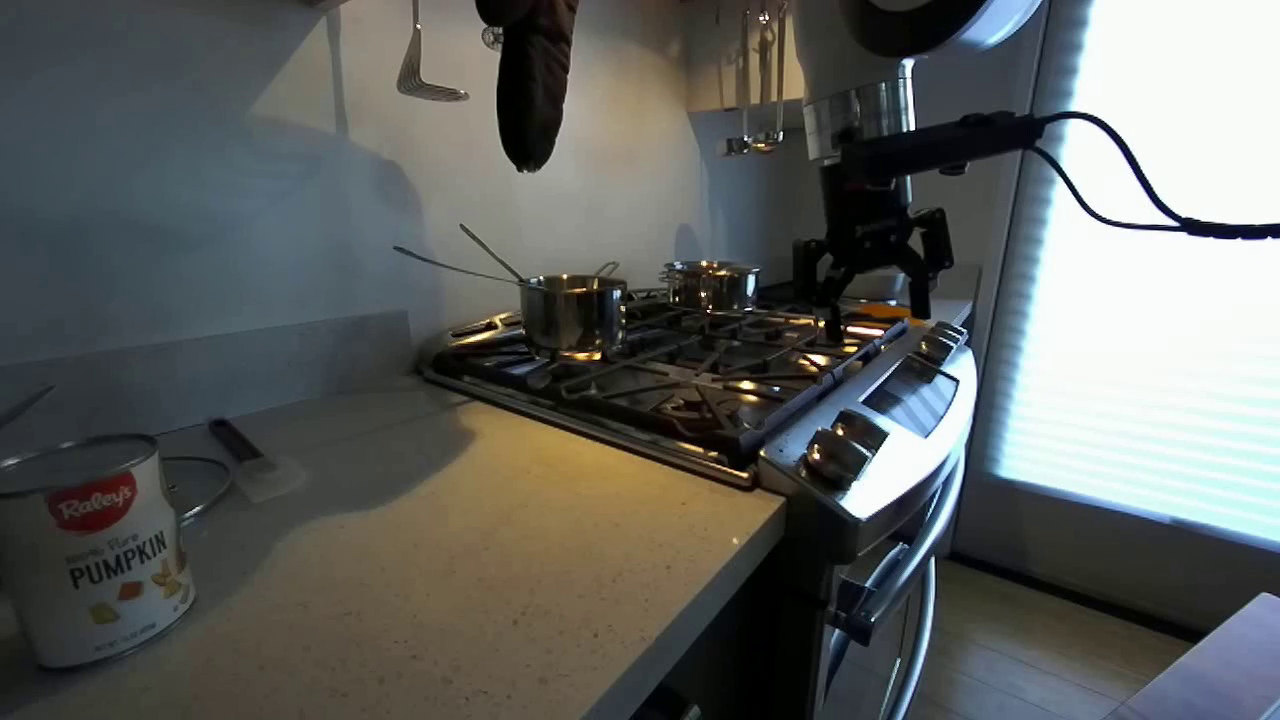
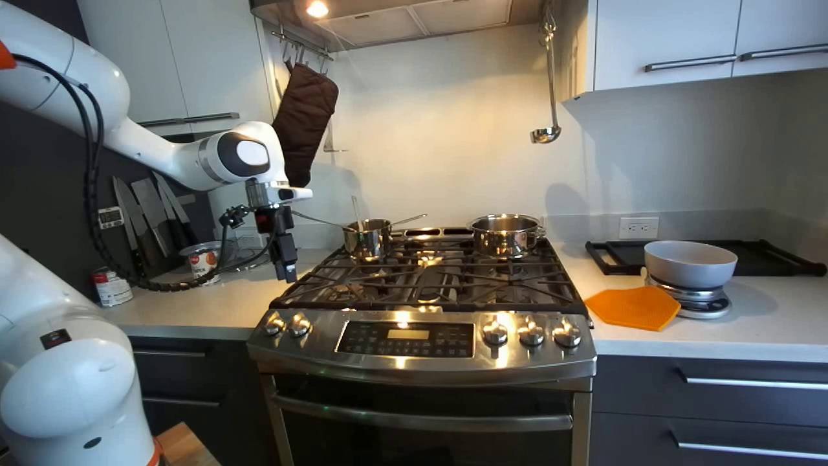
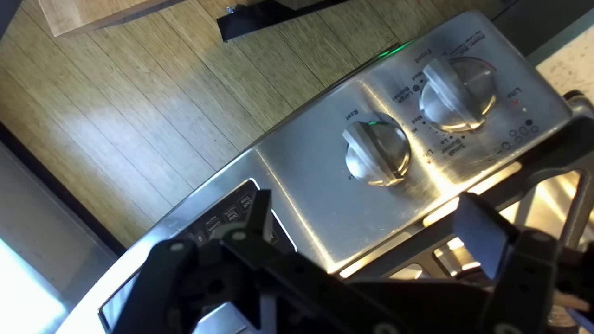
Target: Move the pot on the left to the bottom right stove plate, remove silver ladle from the pot and put it on the counter
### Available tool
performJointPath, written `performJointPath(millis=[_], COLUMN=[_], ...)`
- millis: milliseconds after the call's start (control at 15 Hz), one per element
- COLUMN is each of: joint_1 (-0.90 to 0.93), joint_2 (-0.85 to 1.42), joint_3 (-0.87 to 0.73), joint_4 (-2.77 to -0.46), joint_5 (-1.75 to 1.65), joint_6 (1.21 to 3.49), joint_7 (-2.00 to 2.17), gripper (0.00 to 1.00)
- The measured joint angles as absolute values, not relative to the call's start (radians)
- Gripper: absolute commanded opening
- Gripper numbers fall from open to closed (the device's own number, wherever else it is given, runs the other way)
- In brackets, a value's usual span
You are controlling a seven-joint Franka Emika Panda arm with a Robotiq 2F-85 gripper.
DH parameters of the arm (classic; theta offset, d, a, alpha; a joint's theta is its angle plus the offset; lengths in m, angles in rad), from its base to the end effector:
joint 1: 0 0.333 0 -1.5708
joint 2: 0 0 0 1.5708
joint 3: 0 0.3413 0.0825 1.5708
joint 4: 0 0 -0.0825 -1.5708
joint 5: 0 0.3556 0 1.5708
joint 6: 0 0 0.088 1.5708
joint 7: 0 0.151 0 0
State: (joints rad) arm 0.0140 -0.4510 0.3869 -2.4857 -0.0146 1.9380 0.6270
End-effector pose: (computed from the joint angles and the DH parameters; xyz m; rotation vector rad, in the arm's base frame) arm 0.3280 0.1394 0.4206 2.8986 -0.3876 -0.0385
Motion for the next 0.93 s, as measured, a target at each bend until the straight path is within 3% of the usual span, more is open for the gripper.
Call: performJointPath(millis=[467,933], joint_1=[0.026,0.018], joint_2=[-0.436,-0.259], joint_3=[0.357,0.316], joint_4=[-2.445,-2.193], joint_5=[-0.023,-0.047], joint_6=[1.945,1.961], joint_7=[0.630,0.684], gripper=[1.00,1.00])
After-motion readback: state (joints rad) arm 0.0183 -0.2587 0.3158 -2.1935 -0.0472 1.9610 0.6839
